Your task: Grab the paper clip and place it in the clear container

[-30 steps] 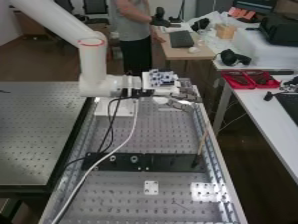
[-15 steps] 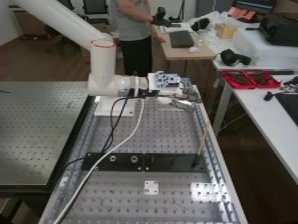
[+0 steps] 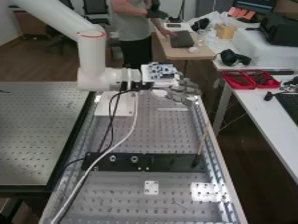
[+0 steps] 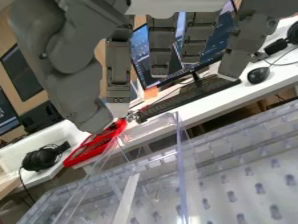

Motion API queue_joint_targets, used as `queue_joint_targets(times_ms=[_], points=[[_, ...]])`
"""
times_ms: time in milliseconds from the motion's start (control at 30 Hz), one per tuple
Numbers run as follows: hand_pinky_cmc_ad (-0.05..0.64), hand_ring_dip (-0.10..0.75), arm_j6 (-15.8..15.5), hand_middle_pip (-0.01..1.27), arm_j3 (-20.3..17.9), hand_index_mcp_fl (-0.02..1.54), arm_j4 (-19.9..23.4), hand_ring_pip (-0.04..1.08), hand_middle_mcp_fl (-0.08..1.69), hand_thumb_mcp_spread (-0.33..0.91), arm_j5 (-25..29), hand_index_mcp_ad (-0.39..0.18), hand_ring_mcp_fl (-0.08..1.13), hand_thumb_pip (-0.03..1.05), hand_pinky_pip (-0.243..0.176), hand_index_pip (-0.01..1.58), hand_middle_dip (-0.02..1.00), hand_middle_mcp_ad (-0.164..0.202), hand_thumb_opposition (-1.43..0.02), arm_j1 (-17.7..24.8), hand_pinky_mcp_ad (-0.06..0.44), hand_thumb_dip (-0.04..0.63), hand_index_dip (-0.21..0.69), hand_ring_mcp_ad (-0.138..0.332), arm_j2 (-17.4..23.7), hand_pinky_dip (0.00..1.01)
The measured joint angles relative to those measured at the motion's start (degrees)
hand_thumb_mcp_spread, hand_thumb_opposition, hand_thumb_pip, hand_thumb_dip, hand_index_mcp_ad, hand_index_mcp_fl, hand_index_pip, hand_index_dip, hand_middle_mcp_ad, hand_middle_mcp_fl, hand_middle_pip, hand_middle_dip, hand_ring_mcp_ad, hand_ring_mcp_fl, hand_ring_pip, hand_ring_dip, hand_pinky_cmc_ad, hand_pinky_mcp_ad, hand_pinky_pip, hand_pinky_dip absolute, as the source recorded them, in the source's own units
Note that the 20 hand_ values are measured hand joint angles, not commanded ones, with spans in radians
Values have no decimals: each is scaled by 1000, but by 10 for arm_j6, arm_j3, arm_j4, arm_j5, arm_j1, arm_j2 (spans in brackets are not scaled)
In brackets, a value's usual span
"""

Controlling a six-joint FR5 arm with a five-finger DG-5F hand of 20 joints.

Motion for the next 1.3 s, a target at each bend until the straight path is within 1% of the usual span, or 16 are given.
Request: queue_joint_targets(times_ms=[33,200,267,333,367,400,433,567,667,733,767,867,933,1100,1167,1300], points=[[333,103,-2,117,-7,56,3,103,136,367,-1,-187,0,770,-59,1368,202,49,-792,-2,278,302,75,101,9,410],[333,103,-15,117,-40,30,12,103,86,346,-4,-187,0,770,-58,1354,202,49,-773,-9,278,302,75,99,55,429],[333,103,-23,120,-56,26,13,103,86,330,-5,-187,3,766,-63,1319,202,49,-773,-14,279,302,75,101,84,447],[333,103,-29,120,-68,28,12,101,86,330,-4,-187,0,761,-63,1271,202,49,-773,-18,279,302,79,99,105,443],[333,103,-30,120,-69,28,12,101,86,335,-4,-187,0,754,-65,1241,202,49,-771,-19,279,302,79,99,107,452],[333,103,-35,120,-75,30,10,101,87,316,-3,-187,0,747,-75,1227,202,49,-771,-23,279,302,72,99,121,459],[333,103,-39,120,-81,26,5,98,87,298,-3,-187,0,742,-75,1183,202,49,-773,-27,281,302,63,99,137,459],[333,103,-49,117,-92,33,-22,94,87,304,-1,-187,0,733,-75,1100,202,49,-775,-50,278,302,65,99,184,475],[333,103,-56,120,-92,40,-49,94,89,305,0,-187,0,719,-75,1014,202,51,-775,-71,281,300,54,99,212,476],[333,103,-65,120,-90,56,-65,94,89,305,2,-187,0,707,-77,1000,202,51,-764,-84,281,300,58,99,229,478],[333,103,-66,120,-90,54,-66,94,87,305,2,-187,0,702,-79,983,202,51,-759,-85,281,300,58,99,230,475],[333,103,-82,120,-82,59,-86,94,89,305,3,-187,-2,700,-79,949,202,51,-759,-102,281,304,58,98,247,475],[333,103,-86,120,-75,68,-96,94,89,305,2,-187,-2,700,-79,946,202,51,-759,-109,281,300,58,101,253,475],[333,103,-111,120,-50,87,-132,94,87,305,-2,-187,-3,686,-79,902,202,51,-759,-128,281,300,58,98,265,475],[333,103,-119,120,-40,105,-147,94,105,307,-4,-178,-3,684,-79,904,202,51,-763,-136,281,300,58,101,271,475],[333,103,-125,120,-36,101,-156,94,117,300,-7,-171,-3,682,-79,806,202,51,-759,-142,279,300,58,98,276,475]])
